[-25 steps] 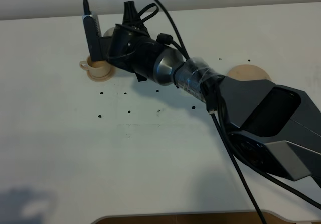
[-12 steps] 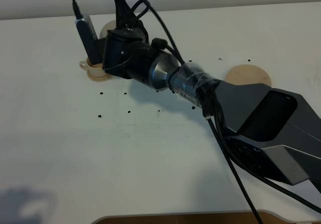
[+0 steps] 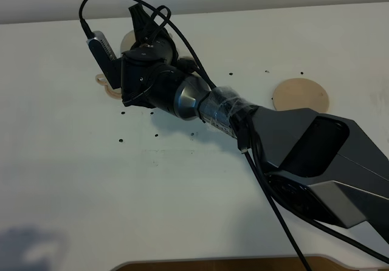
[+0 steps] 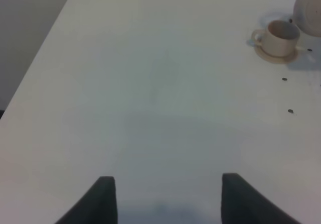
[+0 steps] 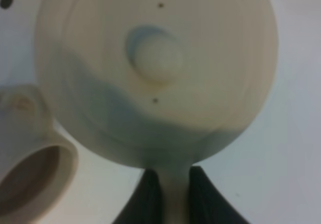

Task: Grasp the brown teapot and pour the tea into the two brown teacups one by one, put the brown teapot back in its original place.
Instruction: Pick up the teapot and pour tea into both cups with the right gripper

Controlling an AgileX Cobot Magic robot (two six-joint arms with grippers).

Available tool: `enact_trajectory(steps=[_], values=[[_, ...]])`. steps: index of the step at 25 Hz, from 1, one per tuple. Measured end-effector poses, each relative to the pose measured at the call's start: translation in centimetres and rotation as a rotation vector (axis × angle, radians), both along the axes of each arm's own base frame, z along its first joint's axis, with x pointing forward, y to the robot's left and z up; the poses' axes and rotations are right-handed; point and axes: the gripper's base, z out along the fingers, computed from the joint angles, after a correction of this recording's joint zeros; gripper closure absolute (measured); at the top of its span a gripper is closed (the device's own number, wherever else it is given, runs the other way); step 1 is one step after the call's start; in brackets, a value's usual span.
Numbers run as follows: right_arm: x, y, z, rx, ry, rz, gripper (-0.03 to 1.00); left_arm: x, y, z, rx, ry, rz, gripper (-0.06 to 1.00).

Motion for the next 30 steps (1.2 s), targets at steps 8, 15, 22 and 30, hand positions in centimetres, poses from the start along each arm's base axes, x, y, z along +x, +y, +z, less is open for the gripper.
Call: enact_trajectory(steps=[8, 15, 22, 30], values=[[-0.1, 0.4, 0.6, -0.087, -0.063, 0.058, 0.85, 0.0, 0.0, 0.0, 0.0, 0.0, 0.0, 0.45], [-0.1, 0.7, 0.8, -0.115, -0.093, 0.086, 0.85, 0.0, 0.0, 0.0, 0.0, 0.0, 0.0, 0.45], [0.0, 0.8, 1.1, -0.168, -0.125, 0.118, 0.85, 0.0, 0.0, 0.0, 0.0, 0.0, 0.0, 0.45], [0.2, 1.0, 1.4, -0.226, -0.171, 0.158, 0.85, 0.0, 0.0, 0.0, 0.0, 0.0, 0.0, 0.45]])
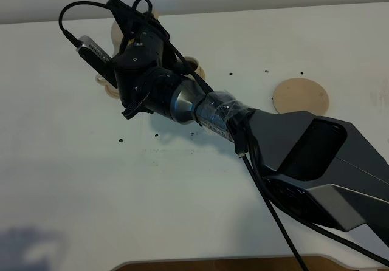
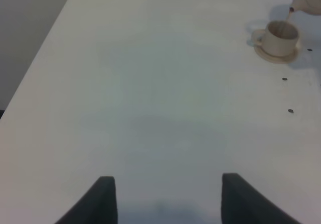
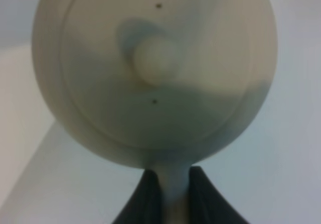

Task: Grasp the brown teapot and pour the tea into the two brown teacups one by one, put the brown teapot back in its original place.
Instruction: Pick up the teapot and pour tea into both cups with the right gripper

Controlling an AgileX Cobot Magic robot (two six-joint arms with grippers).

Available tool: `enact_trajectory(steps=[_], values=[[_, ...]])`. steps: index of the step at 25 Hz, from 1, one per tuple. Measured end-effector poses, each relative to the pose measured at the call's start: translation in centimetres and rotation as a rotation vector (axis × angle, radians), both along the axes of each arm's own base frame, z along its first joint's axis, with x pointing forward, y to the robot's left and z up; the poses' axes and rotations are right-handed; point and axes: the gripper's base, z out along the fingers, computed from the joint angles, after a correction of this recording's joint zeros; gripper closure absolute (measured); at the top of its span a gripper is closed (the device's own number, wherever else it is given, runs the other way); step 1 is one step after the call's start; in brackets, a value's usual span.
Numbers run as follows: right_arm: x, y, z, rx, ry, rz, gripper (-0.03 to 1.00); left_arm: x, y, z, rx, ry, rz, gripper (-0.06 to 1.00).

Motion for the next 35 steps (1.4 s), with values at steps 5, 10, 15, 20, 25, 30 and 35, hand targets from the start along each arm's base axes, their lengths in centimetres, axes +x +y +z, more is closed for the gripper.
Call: enact_trajectory(steps=[5, 10, 15, 20, 25, 30, 35], values=[[0.1, 0.09, -0.74, -0.04, -0.016, 0.012, 0.85, 0.0, 0.0, 0.0, 0.0, 0.0, 0.0, 0.45], [0.14, 0.12, -0.86, -0.075, -0.021, 0.025, 0.85, 0.0, 0.0, 0.0, 0.0, 0.0, 0.0, 0.45], [0.16, 0.14, -0.77, -0.112, -0.03, 0.04, 0.85, 0.0, 0.0, 0.0, 0.0, 0.0, 0.0, 0.45], [0.22, 0.3, -0.67, -0.128, -0.047, 0.063, 0.85, 0.0, 0.0, 0.0, 0.0, 0.0, 0.0, 0.45], [0.26, 0.38, -0.54, -0.158, -0.063, 0.081, 0.85, 0.0, 0.0, 0.0, 0.0, 0.0, 0.0, 0.45], [0.2, 0.49, -0.42, -0.174, -0.075, 0.088, 0.85, 0.0, 0.0, 0.0, 0.0, 0.0, 0.0, 0.45], [0.22, 0.6, -0.35, -0.189, -0.085, 0.104, 0.85, 0.0, 0.0, 0.0, 0.0, 0.0, 0.0, 0.45]])
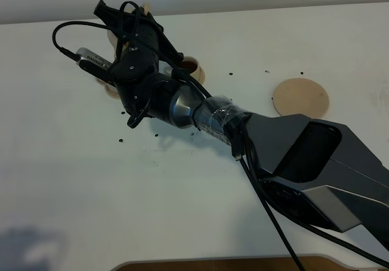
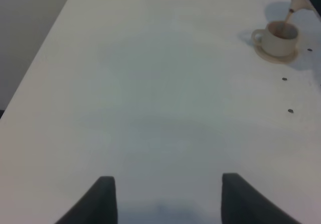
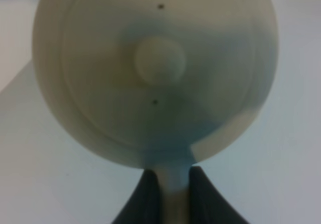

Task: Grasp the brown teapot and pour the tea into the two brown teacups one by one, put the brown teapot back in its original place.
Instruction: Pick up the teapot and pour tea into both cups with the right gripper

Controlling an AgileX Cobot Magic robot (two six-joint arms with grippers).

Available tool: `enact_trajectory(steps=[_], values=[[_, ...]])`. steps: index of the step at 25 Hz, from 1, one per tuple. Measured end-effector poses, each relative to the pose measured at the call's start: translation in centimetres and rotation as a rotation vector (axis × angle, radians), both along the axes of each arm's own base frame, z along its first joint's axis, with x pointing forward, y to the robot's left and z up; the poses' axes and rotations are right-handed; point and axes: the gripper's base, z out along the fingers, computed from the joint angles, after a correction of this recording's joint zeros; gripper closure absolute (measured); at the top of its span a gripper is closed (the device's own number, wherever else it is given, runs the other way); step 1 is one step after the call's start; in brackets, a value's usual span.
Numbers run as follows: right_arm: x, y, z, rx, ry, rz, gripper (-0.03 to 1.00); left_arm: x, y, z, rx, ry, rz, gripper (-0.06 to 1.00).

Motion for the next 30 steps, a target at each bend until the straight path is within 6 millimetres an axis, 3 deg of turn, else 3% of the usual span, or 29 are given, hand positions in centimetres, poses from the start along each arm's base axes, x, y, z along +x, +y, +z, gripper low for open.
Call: enact_trajectory(steps=[30], values=[[-0.02, 0.58, 0.3, -0.104, -0.039, 0.084, 0.85, 0.0, 0.0, 0.0, 0.0, 0.0, 0.0, 0.45]])
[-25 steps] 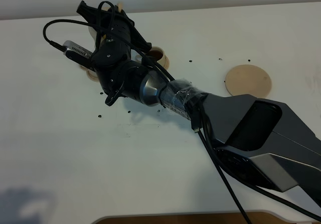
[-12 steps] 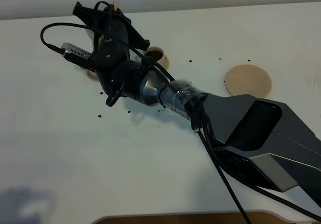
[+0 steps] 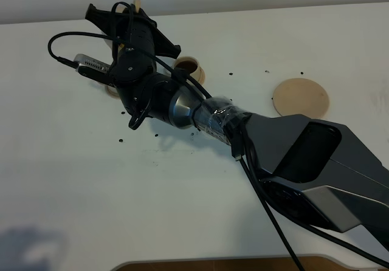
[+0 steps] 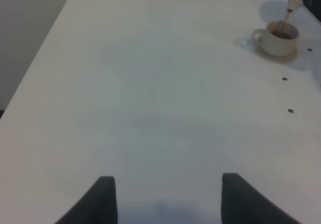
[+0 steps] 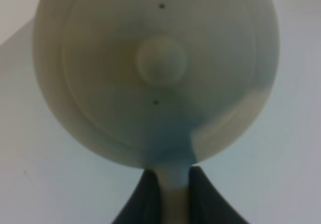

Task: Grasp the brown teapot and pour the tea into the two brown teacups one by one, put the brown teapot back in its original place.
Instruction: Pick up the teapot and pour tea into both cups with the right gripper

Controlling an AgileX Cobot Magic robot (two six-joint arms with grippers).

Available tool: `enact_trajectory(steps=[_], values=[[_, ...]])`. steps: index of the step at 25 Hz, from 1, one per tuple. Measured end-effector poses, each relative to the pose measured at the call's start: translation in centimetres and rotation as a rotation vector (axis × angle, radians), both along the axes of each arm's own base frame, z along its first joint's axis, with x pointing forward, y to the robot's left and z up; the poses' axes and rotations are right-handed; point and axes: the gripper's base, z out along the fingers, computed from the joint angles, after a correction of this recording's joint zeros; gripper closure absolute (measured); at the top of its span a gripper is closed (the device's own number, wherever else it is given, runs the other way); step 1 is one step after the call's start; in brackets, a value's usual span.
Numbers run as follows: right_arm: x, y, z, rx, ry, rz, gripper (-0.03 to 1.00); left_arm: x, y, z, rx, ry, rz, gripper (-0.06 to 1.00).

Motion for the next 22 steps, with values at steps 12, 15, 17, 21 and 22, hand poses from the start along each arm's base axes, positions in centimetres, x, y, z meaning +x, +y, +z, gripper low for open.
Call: enact_trajectory(steps=[12, 15, 17, 21, 22], values=[[0.01, 0.06, 0.06, -0.016, -0.008, 0.01, 0.85, 0.0, 0.0, 0.0, 0.0, 0.0, 0.0, 0.45], [-0.01, 0.05, -0.01, -0.007, 0.001, 0.007, 0.85, 0.0, 0.0, 0.0, 0.0, 0.0, 0.0, 0.45], [-0.05, 0.01, -0.21, 0.015, 0.025, -0.003, 0.85, 0.0, 0.0, 0.0, 0.0, 0.0, 0.0, 0.45], [-0.15, -0.26, -0.59, 0.056, 0.071, -0.044, 0.85, 0.0, 0.0, 0.0, 0.0, 0.0, 0.0, 0.45], [-0.17, -0.32, -0.69, 0.065, 0.083, -0.055, 0.85, 0.0, 0.0, 0.0, 0.0, 0.0, 0.0, 0.45]])
